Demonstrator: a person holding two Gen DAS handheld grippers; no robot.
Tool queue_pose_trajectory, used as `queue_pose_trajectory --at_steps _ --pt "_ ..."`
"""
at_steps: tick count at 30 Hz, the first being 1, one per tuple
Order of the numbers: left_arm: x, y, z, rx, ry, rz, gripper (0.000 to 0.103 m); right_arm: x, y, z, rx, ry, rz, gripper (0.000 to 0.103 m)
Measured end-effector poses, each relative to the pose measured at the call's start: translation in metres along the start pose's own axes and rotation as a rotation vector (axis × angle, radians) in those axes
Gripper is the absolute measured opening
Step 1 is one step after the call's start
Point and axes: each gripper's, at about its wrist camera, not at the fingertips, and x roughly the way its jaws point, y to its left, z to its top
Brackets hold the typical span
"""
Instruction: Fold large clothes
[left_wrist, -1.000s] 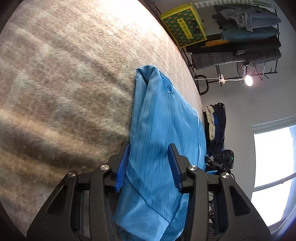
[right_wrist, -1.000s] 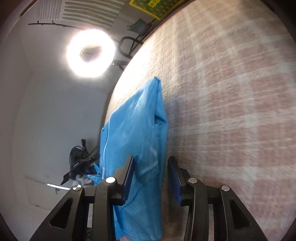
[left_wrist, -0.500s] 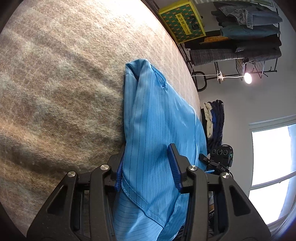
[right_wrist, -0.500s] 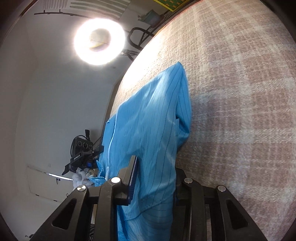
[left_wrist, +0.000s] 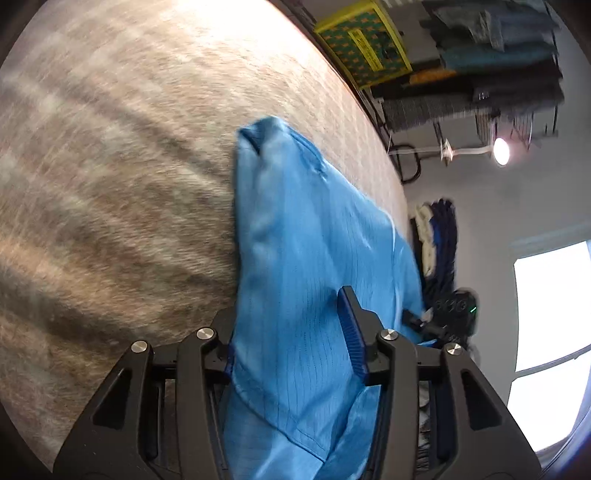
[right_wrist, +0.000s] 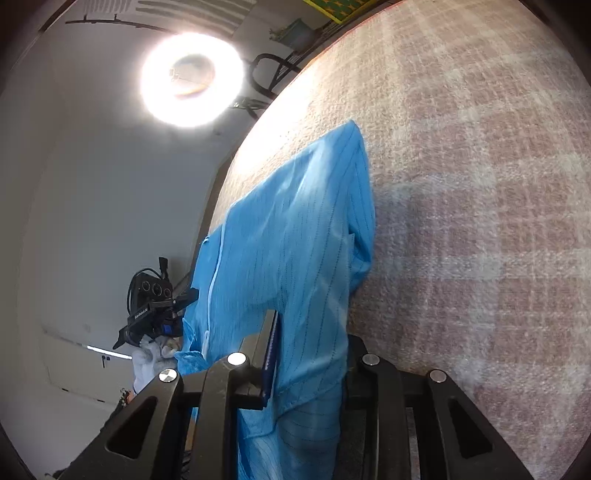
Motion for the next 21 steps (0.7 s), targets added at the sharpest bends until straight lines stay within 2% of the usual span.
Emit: queue_pose_trajectory --at_steps 2,4,6,11,15,16,17,18,19,21 --pt "0.003 -0.006 0.0 0.03 0.0 0.024 0.042 0.004 0.008 0.001 -0.027 0.002 -0.024 0.027" --pt "0.005 -0.003 0.0 0.012 0.001 0.026 0.034 0.005 0.011 0.001 -0.043 0.004 -0.039 0.026" --pt "0.004 -0.003 0.0 0.019 0.0 0.035 0.03 0.005 0.011 0.0 -0.045 0.005 -0.044 0.023" --pt "0.006 -0.01 -0.003 0.063 -0.008 0.085 0.026 0.003 0.012 0.0 -0.059 0.008 -0.061 0.023" --pt "0.006 -0.014 -0.004 0.089 -0.01 0.115 0.028 0.003 0.018 -0.001 -0.09 0.009 -0.097 0.023" --pt "0.004 -0.016 -0.004 0.097 -0.008 0.132 0.032 0.004 0.025 -0.001 -0.102 0.009 -0.117 0.026" --pt "0.002 -0.016 -0.004 0.101 -0.004 0.144 0.035 0.002 0.03 0.0 -0.124 0.01 -0.151 0.033" --pt "-0.003 -0.018 -0.004 0.112 -0.009 0.171 0.039 -0.002 0.037 0.001 -0.154 0.003 -0.214 0.037" --pt "-0.009 -0.019 -0.004 0.124 -0.025 0.197 0.039 -0.01 0.044 0.0 -0.184 -0.031 -0.267 0.037" --pt "-0.03 -0.028 -0.007 0.165 -0.095 0.245 0.039 -0.03 0.056 -0.003 -0.227 -0.109 -0.315 0.036"
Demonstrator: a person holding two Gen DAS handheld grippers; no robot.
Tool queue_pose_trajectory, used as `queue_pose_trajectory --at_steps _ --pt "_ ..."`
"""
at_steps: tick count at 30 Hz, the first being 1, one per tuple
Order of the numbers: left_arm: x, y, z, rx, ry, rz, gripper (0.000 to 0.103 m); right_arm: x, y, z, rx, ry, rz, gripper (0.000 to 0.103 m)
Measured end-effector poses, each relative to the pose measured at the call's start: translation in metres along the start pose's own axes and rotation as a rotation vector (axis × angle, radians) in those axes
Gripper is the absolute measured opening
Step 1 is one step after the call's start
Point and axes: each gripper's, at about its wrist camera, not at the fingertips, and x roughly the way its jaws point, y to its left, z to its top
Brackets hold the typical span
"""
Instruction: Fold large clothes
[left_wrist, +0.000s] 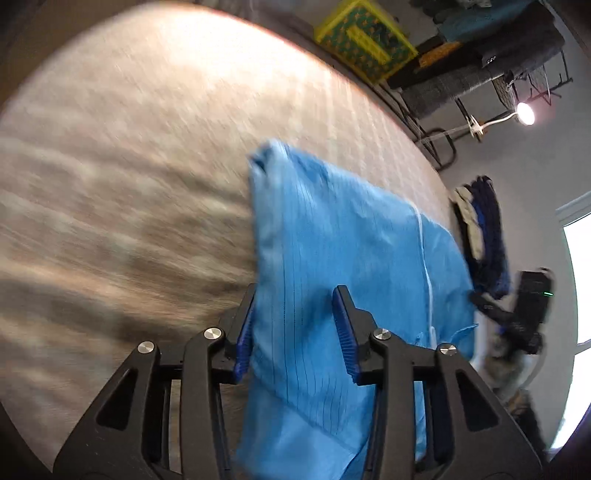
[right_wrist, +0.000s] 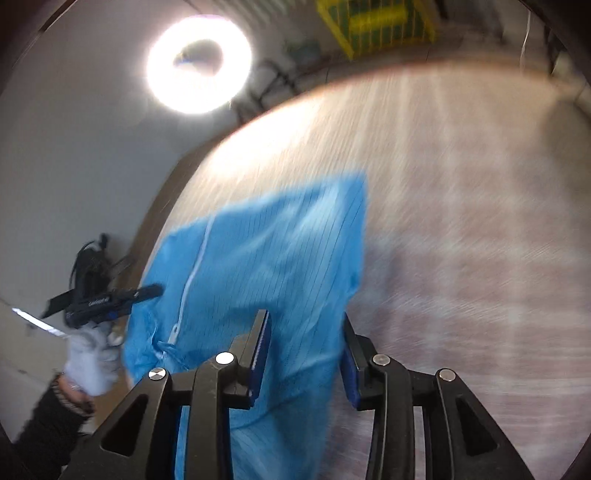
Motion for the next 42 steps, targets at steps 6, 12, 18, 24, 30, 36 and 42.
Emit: queue_pose_trajectory --at_steps 6,12,18,24,30,36,42 --pt "-0.04 -0.049 -0.016 0.13 -0.06 -0.138 0.039 -0.035 0.047 -0.017 -0.191 -0.024 0.236 0.025" --pt "-0.052 -0.102 -0.036 0.322 -0.054 -0.084 0.039 -0.016 0.084 -0.027 -0.334 0.048 0.124 0.024" --pt "-0.037 -0.082 -0.036 0.249 -0.011 -0.093 0.039 -0.055 0.067 -0.007 -0.283 -0.094 -0.073 0.029" --pt "-0.012 -0.039 -0.036 0.156 0.043 -0.023 0.039 -0.013 0.067 -0.022 -0.336 0.044 -0.044 0.027" --pt "-0.016 -0.016 -0.039 0.098 0.034 0.008 0.039 0.016 0.04 -0.031 -0.294 0.148 -0.157 0.025" --pt "-0.018 -0.111 -0.06 0.296 0.039 -0.209 0.039 -0.019 0.065 -0.018 -0.27 0.025 0.07 0.024" --pt "0.022 -0.182 -0.097 0.486 0.177 -0.286 0.039 0.001 0.075 -0.014 -0.256 0.064 0.136 0.019"
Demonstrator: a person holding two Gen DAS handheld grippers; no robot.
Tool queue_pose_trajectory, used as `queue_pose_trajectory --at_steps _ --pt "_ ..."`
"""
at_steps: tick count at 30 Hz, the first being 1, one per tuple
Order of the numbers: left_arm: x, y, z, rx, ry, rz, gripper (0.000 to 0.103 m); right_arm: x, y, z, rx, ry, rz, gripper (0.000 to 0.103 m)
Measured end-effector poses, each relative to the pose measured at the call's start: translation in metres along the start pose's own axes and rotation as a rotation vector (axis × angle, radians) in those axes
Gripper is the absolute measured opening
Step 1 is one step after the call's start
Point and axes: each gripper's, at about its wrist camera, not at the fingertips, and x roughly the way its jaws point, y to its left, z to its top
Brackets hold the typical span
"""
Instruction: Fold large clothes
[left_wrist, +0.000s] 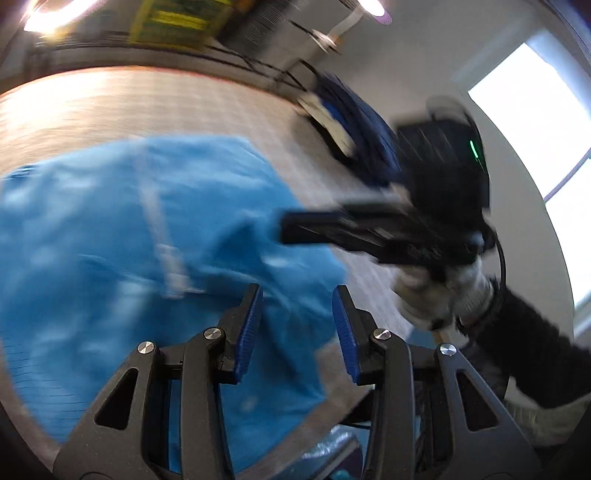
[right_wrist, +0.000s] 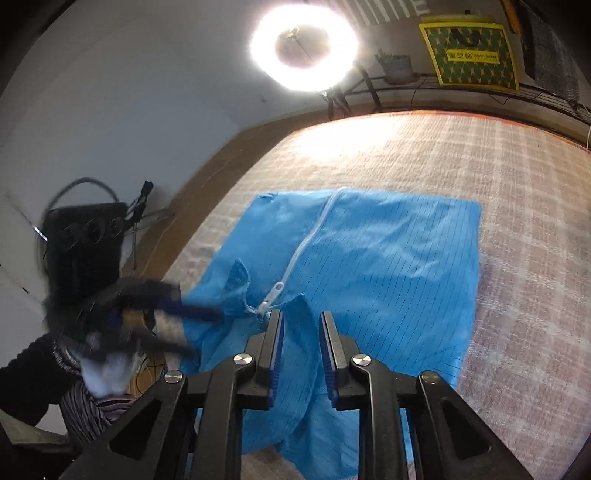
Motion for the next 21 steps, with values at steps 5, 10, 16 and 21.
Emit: queue_pose_trajectory --at_steps 5,10,16,21 --pt "0.032 -0.001 -0.007 0.018 0.068 0.076 0.039 0.01 -0.002 -0.002 0.022 0.016 0.024 0.018" --pt "0.034 0.018 -0.023 -0.027 0.095 0.078 0.039 0.011 0.006 -0.006 -0.008 0.038 0.1 0.018" --pt "0.047 0.012 -0.044 0.017 0.151 0.073 0.039 0.049 -0.008 -0.003 0.018 0.09 -0.073 0.018" --pt "0.05 0.0 -0.051 0.061 0.175 0.04 0.039 0.039 -0.008 0.001 0.028 0.049 -0.131 0.018"
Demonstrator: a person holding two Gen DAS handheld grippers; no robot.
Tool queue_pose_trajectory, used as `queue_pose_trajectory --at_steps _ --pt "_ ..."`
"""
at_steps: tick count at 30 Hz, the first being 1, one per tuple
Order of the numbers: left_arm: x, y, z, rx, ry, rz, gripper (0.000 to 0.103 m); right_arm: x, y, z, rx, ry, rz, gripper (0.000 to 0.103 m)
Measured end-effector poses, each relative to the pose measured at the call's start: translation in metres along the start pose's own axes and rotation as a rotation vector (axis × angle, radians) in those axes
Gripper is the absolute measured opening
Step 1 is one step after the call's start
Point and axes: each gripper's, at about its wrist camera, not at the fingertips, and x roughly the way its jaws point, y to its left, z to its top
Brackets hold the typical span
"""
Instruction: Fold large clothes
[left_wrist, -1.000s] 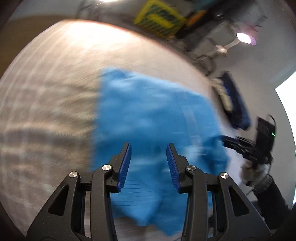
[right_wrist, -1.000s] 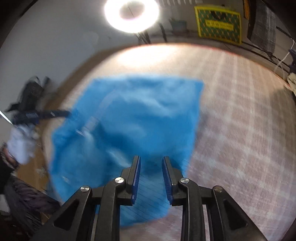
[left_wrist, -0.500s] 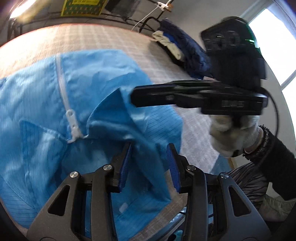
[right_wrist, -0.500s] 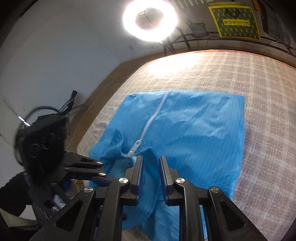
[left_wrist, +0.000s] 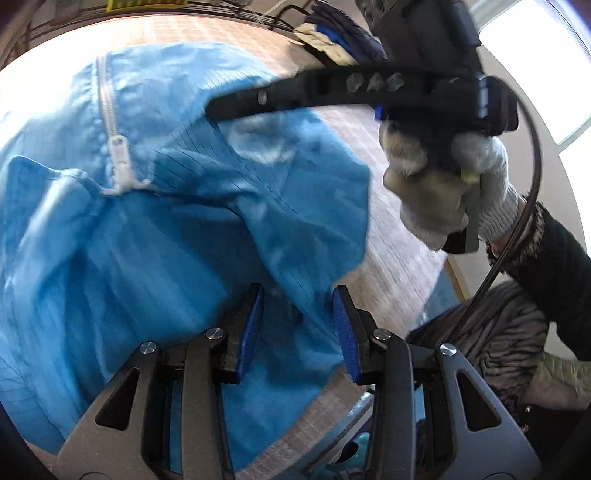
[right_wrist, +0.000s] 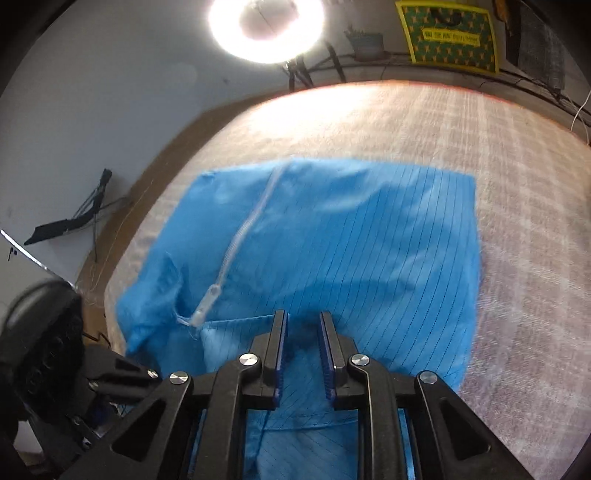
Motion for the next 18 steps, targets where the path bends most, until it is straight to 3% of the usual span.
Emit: queue_pose_trajectory --at_steps 4,10,13,18 --pt "-0.008 -0.007 -0.01 0.015 -0.021 -0.042 0.039 -0.015 0.017 -0.006 -0.06 -0.02 0.097 0.018" --pt "0.003 -0.02 -0.026 0.052 0.013 -0.075 0.039 0.004 0.029 -0.02 -0.098 0.066 0.098 0.018" --pt "0.003 -0.022 -0.029 0.058 0.027 -0.069 0.039 0.019 0.042 -0.022 -0.179 0.098 0.037 0.018" --pt "-0.027 -0.021 -0.025 0.068 -0.002 -0.068 0.039 0.003 0.028 -0.013 -0.116 0.034 0.056 0.019"
